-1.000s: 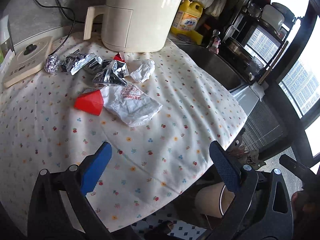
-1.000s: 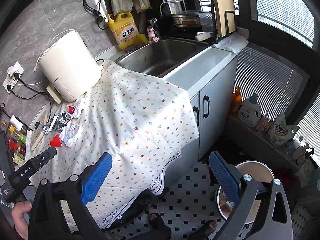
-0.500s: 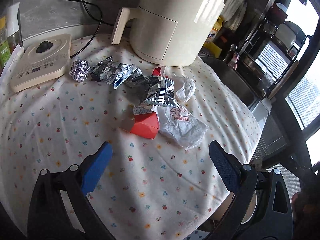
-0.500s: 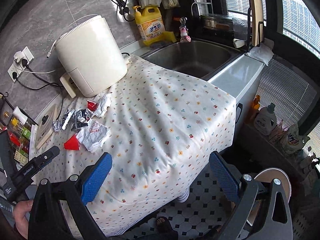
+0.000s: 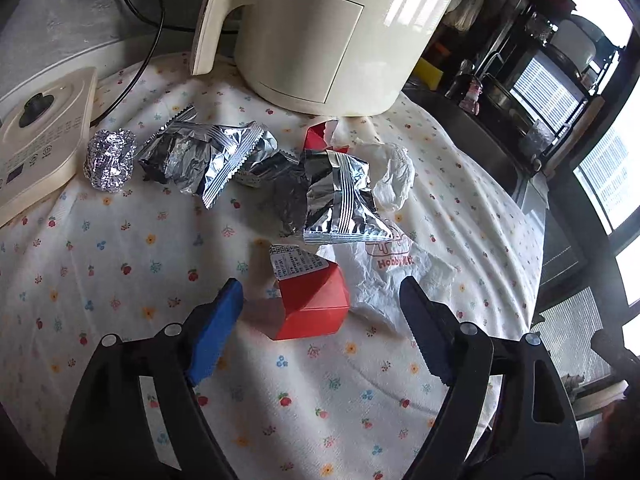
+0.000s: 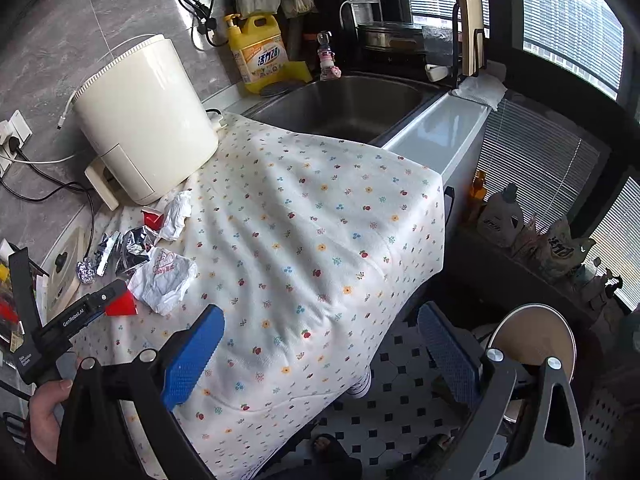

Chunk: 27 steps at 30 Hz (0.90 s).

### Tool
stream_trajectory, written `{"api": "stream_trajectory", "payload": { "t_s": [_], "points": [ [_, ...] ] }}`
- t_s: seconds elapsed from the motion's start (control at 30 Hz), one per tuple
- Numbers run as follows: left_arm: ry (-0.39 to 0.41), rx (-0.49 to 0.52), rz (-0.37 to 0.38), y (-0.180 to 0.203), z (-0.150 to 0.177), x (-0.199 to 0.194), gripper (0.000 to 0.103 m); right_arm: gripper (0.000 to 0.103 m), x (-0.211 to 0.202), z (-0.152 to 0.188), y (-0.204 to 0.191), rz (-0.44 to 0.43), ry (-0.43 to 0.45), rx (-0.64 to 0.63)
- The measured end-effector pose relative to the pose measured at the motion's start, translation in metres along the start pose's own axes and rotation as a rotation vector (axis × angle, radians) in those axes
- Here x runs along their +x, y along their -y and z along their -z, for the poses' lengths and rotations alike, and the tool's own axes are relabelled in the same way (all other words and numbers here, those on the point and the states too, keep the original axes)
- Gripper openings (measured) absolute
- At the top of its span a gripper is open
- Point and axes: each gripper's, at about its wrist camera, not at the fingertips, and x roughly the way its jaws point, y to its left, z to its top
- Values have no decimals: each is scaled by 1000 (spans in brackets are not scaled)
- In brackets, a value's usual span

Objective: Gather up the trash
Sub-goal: 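Close the left gripper on the red paper piece with a label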

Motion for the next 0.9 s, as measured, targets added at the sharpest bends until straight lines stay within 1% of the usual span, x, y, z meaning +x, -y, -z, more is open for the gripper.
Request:
{"api": "stream_trajectory", "payload": {
  "t_s": [0.03, 0.1, 0.13, 0.2, 0.27, 0.33, 0.4, 0.53, 0.7, 0.83, 0.9],
  "points": [
    [-10, -1, 3, -2, 0, 4, 70, 95, 1, -1, -2, 1, -1, -1],
    [-25, -3, 3, -6, 0, 7, 41, 95, 5, -2, -8, -1, -6, -10],
    [-29, -10, 18, -8, 0, 6, 41, 95, 8, -3, -13, -8, -9, -17],
    [-13, -13, 38, -14, 1, -2, 31, 95, 13, -3, -25, -29, -14, -43],
    [0, -8, 39, -19, 3, -11, 27, 95, 18, -4, -41, -55, -16, -81],
    [14, -25, 35, -26, 5, -21, 26, 95, 24, -5, -57, -87, -22, -121],
    [27, -43, 28, -35, 7, -31, 22, 94, 32, -6, -75, -120, -34, -160],
    [72, -96, 11, -52, 16, -56, 21, 83, 50, -7, -108, -186, -79, -237],
    [122, -159, -36, -71, 30, -86, 21, 78, 69, -4, -146, -247, -123, -327],
    [143, -209, -84, -85, 44, -105, 21, 66, 83, 1, -170, -268, -169, -393],
    [151, -230, -105, -88, 52, -113, 21, 66, 87, 2, -174, -271, -174, -402]
  ]
}}
